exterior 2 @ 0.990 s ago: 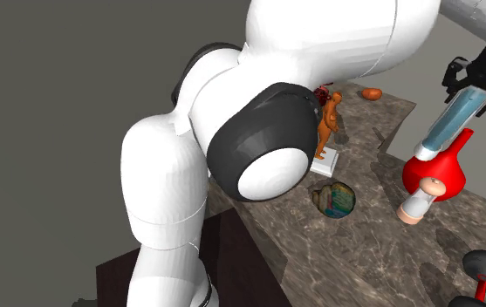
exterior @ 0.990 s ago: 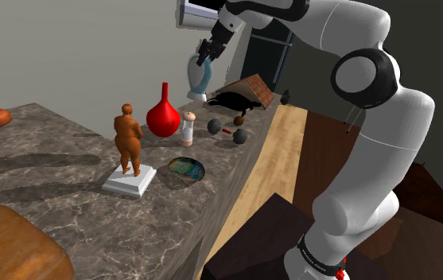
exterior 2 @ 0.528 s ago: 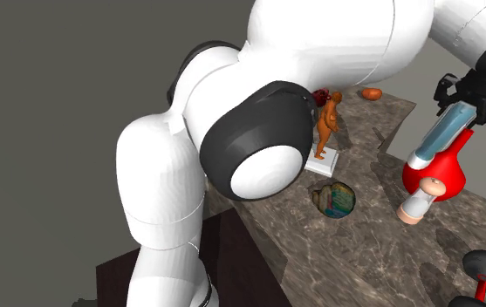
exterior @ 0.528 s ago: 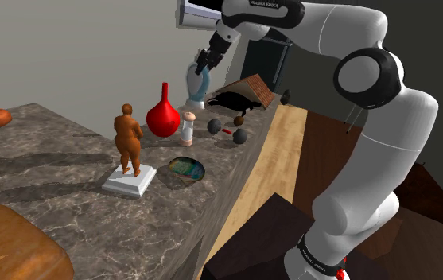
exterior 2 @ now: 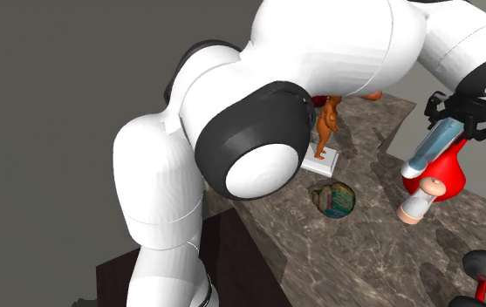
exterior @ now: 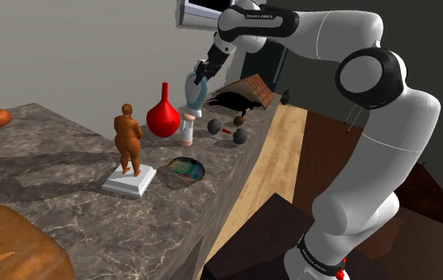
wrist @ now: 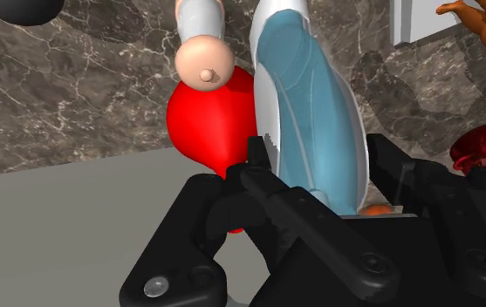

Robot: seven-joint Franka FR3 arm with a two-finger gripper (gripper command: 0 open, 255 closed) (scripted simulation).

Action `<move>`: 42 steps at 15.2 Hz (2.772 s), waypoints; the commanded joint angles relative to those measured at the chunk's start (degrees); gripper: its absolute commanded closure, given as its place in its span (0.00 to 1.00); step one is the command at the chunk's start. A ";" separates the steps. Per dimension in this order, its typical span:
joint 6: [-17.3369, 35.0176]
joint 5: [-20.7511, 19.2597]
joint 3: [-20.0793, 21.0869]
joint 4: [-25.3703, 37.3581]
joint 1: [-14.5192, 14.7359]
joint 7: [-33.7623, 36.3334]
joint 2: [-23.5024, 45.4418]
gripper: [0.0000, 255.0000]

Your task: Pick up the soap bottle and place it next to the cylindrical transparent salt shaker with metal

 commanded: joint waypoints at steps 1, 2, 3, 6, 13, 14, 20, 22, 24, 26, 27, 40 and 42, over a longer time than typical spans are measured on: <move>1.62 0.22 0.01 -1.61 -0.03 -0.43 0.00 1.00; 2.36 0.31 0.02 -2.36 -0.04 -0.62 0.00 1.00; 3.10 0.41 0.03 -3.10 -0.04 -0.80 0.02 1.00; 5.30 0.68 0.06 -5.21 -0.04 -1.35 0.16 1.00; 10.32 1.23 0.17 -9.58 0.01 -2.58 0.93 1.00; 11.03 1.30 0.18 -10.15 0.03 -2.75 1.09 1.00; 15.22 1.69 0.28 -13.25 0.12 -3.76 2.30 1.00; 16.60 1.81 0.32 -14.18 0.16 -4.10 2.79 1.00; 17.98 1.92 0.35 -15.05 0.20 -4.43 3.33 1.00; 19.34 2.02 0.38 -15.88 0.24 -4.75 3.91 1.00; 20.02 2.07 0.40 -16.27 0.27 -4.92 4.21 1.00; 28.35 2.55 0.55 -20.12 0.60 -6.95 8.94 1.00; 28.35 2.55 0.55 -20.11 0.60 -6.95 8.95 1.00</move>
